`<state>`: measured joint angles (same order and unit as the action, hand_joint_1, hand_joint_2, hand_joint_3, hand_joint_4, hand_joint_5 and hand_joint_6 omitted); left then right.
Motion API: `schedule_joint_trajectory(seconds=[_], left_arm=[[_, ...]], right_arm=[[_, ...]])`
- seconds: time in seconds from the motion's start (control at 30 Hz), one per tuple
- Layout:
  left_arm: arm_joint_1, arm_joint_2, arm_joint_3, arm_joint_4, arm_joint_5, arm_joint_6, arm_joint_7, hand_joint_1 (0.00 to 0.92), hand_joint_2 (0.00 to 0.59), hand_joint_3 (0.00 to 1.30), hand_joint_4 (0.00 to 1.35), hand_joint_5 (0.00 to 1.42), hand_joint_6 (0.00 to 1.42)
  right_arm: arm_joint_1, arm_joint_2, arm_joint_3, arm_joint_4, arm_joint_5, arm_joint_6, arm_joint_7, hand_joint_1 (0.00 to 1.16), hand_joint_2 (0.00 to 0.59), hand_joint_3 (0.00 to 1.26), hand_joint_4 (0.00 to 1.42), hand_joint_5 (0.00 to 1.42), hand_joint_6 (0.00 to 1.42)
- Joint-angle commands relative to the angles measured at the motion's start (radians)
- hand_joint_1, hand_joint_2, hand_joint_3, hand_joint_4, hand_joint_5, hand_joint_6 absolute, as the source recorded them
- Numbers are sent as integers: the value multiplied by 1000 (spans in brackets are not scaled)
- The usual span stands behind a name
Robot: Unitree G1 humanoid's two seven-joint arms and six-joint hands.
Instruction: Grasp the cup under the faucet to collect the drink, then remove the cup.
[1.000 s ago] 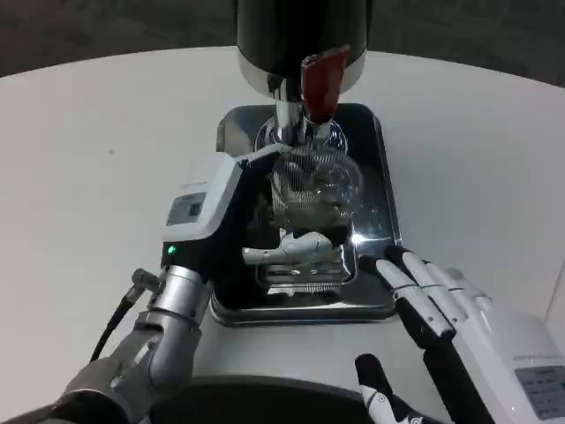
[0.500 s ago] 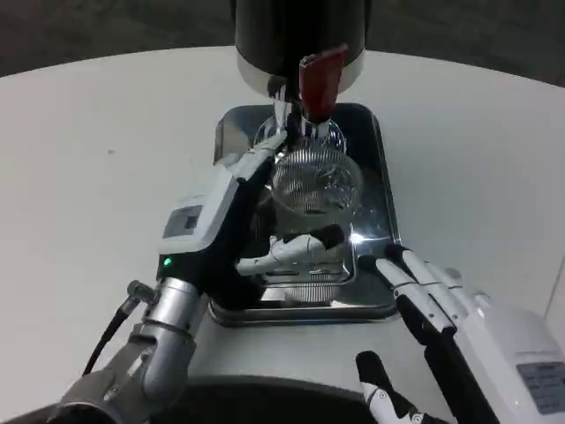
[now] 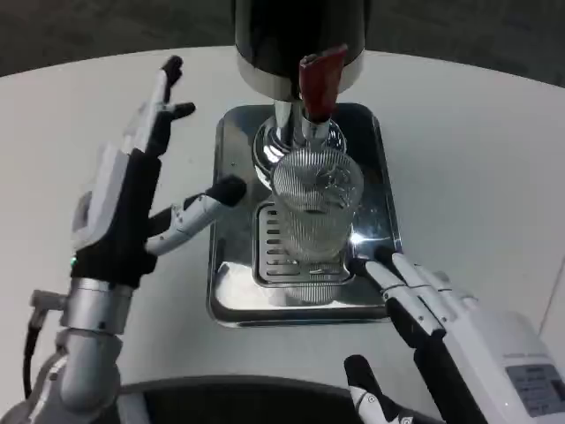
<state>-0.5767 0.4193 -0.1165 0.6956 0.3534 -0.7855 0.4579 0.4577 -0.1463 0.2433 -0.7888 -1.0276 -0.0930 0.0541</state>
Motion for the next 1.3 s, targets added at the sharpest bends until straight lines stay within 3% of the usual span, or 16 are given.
schedule_joint_trajectory(seconds=[0.03, 0.17, 0.3, 0.53, 0.7, 0.93, 1.03, 1.3], left_arm=[[35, 45, 44, -118, -182, -3, -233, 0, 0, 0, 0, 3, 0], [15, 75, 71, -183, -393, 25, -498, 0, 0, 0, 0, 0, 0], [8, 57, 125, -272, -532, 60, -643, 0, 51, 0, 0, 0, 0], [-11, 17, 171, -383, -633, 125, -770, 0, 165, 0, 0, 0, 0], [-35, -6, 175, -502, -719, 216, -860, 0, 177, 0, 0, 5, 1], [-62, -21, 157, -556, -708, 295, -966, 0, 171, 0, 0, 58, 51], [-86, -15, 143, -548, -633, 272, -983, 0, 168, 0, 0, 63, 56], [-146, -42, 134, -478, -645, 318, -1049, 0, 158, 0, 0, 80, 66]], right_arm=[[-6, 6, 17, 3, -16, 2, 16, 516, 510, 146, 64, 111, 146], [-18, 6, 22, 6, -27, 5, 23, 516, 513, 146, 64, 111, 146], [-24, 10, 27, 15, -33, 9, 24, 517, 515, 146, 64, 111, 146], [-66, 22, 23, 51, -38, 21, 17, 519, 516, 146, 64, 111, 146], [-77, 34, 19, 61, -38, 41, 12, 520, 517, 146, 71, 111, 146], [-134, 30, -6, 77, -29, 55, 8, 521, 517, 152, 79, 111, 146], [-161, 30, -13, 90, -27, 63, 7, 521, 517, 154, 83, 111, 146], [-151, 26, -11, 81, -19, 67, 8, 522, 517, 156, 86, 117, 146]])
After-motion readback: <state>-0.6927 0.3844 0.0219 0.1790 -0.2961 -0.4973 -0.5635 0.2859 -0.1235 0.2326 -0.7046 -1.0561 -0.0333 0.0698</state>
